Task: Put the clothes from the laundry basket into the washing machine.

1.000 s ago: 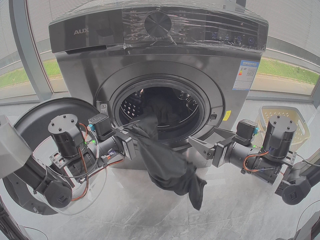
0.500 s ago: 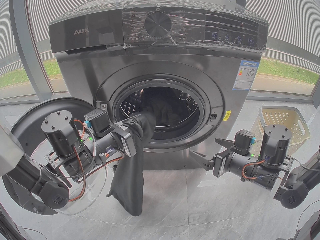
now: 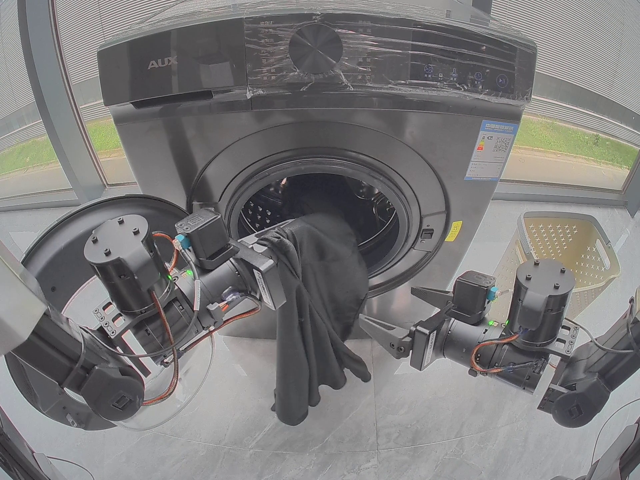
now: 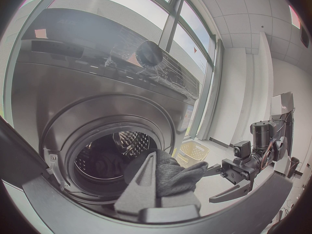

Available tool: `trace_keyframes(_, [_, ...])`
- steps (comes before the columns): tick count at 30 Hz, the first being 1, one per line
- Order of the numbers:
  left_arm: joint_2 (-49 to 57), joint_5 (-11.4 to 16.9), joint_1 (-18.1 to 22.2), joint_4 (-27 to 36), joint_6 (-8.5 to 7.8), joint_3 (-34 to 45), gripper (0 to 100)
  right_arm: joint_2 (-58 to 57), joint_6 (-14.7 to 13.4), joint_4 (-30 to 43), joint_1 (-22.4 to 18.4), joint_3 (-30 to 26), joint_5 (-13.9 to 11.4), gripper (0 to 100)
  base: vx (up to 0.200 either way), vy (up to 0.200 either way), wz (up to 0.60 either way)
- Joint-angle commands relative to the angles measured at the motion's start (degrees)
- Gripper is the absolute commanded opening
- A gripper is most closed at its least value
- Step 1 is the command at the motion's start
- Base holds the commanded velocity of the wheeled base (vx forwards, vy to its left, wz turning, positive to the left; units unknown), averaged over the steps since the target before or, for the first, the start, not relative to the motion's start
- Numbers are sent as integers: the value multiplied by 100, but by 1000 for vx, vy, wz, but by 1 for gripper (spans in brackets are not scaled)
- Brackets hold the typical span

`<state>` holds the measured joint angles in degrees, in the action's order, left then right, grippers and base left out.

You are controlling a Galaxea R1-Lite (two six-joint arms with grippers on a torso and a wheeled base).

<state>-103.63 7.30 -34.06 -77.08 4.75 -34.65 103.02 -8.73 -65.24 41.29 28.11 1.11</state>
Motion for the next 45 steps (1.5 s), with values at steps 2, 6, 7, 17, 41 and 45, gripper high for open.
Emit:
trace_keyframes(2, [-17, -1, -110, 0, -1, -25, 0, 34, 3, -67, 46, 89, -23, 100, 0, 0, 0])
trace_keyframes(6, [-34, -1, -215, 0, 8, -7, 0, 148, -6, -67, 46, 300, 30, 100, 0, 0, 0])
trace_keyframes(7, [-34, -1, -250, 0, -1, -7, 0, 201, -6, -67, 37, 335, 30, 100, 0, 0, 0])
trace_keyframes(17, [-43, 96, -312, -193, -1, -51, 0, 447, -6, -67, -112, 511, 65, 100, 0, 0, 0])
trace_keyframes(41, [18, 105, -488, -835, 8, 160, 0, 807, 20, -437, -60, 722, -58, 100, 0, 0, 0])
trace_keyframes(45, [27, 105, -496, -896, 8, 204, 0, 895, 29, -437, -68, 819, -49, 100, 0, 0, 0])
